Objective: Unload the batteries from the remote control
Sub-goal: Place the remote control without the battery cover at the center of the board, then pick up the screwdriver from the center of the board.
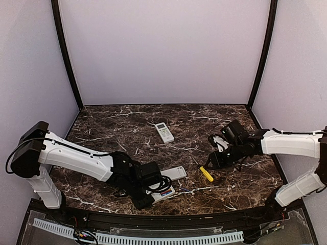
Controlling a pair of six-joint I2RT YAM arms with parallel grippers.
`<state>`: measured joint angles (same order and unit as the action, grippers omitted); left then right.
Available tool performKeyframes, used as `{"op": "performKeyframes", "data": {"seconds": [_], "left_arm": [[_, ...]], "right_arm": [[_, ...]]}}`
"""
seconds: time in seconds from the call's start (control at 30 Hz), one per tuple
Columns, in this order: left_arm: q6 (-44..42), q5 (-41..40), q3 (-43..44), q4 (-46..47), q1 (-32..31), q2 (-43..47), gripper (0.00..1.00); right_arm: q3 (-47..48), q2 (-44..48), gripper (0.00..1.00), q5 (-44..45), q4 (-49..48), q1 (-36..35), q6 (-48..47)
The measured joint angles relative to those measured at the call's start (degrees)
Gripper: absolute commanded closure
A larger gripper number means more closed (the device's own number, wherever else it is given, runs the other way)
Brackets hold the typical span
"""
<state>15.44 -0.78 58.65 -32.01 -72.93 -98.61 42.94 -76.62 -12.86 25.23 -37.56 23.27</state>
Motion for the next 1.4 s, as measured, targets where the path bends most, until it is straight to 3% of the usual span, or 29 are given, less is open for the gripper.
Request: {"op": "performKeyframes", "data": {"seconds": [0.47,0.87,1.17,1.4], "left_arm": [[2.73,-0.17,0.0,0.57,0.0,0.52,0.22],[8.41,0.37,1.97,1.25,4.44,11.5,0.19],[13.75,3.41,1.84,5.6,10.25,16.59,0.19],[17.03,3.87,-0.85,12.13,12.41,21.11,0.19]], "right_arm": [[-1.01,-4.66,0.56,6.51,0.09,-5.18,3.43],[-0.17,-9.38,0.61,12.35,0.35,-9.01,4.37],[2.54,-12.72,0.98,16.92,0.2,-11.72,6.29],[2.67,-12.11,1.0,16.9,0.57,-11.91,7.28]]}}
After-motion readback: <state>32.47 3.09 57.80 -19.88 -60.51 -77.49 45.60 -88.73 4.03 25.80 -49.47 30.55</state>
